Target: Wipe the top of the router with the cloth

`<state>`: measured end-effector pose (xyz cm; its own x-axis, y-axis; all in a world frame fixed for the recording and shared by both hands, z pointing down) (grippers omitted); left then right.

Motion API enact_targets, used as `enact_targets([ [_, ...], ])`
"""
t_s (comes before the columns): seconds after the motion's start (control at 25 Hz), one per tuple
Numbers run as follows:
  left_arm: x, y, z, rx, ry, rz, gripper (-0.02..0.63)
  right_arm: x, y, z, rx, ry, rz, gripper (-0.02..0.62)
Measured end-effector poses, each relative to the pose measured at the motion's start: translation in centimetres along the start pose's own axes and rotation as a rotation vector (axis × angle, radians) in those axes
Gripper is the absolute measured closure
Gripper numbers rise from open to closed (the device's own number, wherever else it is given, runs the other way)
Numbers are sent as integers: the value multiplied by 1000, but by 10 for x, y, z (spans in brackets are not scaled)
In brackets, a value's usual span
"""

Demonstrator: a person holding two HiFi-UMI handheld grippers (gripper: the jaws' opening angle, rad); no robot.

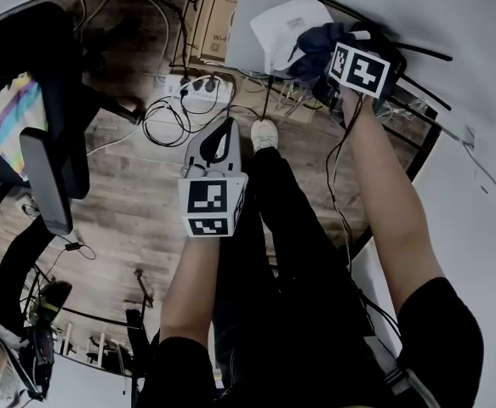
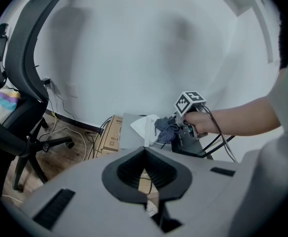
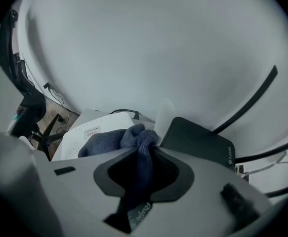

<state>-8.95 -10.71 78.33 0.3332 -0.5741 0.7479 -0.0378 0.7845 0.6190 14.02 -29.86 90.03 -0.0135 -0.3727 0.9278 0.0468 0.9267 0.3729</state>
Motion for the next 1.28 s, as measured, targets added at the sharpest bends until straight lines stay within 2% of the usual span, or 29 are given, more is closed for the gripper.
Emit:
enact_targets([
  [0.2,0,1,0,-7,0,-6,603,-15,0,2,2,-61,-78,511],
  [0.32,1,-4,-6,-3,9,-17,603,-34,1,13,-15,-150,-155,513],
  [0.48,-2,-15,-15,11,11,-46,603,-79,4,30,-69,-237,-247,520],
  [0.8,-28,-54,-43,31,13,-135,603,-189,6,35,-91,-370,-460,520],
  [0.92,-51,-77,-57,15,18,-167,603,-243,-4,33,-61,-405,-527,520],
  [1.08,-94,-129,-76,5,20,-226,603,-321,-24,38,-34,-442,-599,520],
  [1.28,-177,-199,-111,59,29,-311,603,-434,-46,50,0,-481,-677,522],
])
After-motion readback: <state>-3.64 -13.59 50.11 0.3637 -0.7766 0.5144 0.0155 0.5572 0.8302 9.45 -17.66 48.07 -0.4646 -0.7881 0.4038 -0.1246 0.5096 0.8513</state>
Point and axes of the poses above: the fingertips, and each gripper's own axes: x forward along the fingers, z to its left, y out of its underside, the point moved 1 cm from there along -x, backward along the fingers, and after that the axes turned 8 degrees about x, right-handed, at the moved point
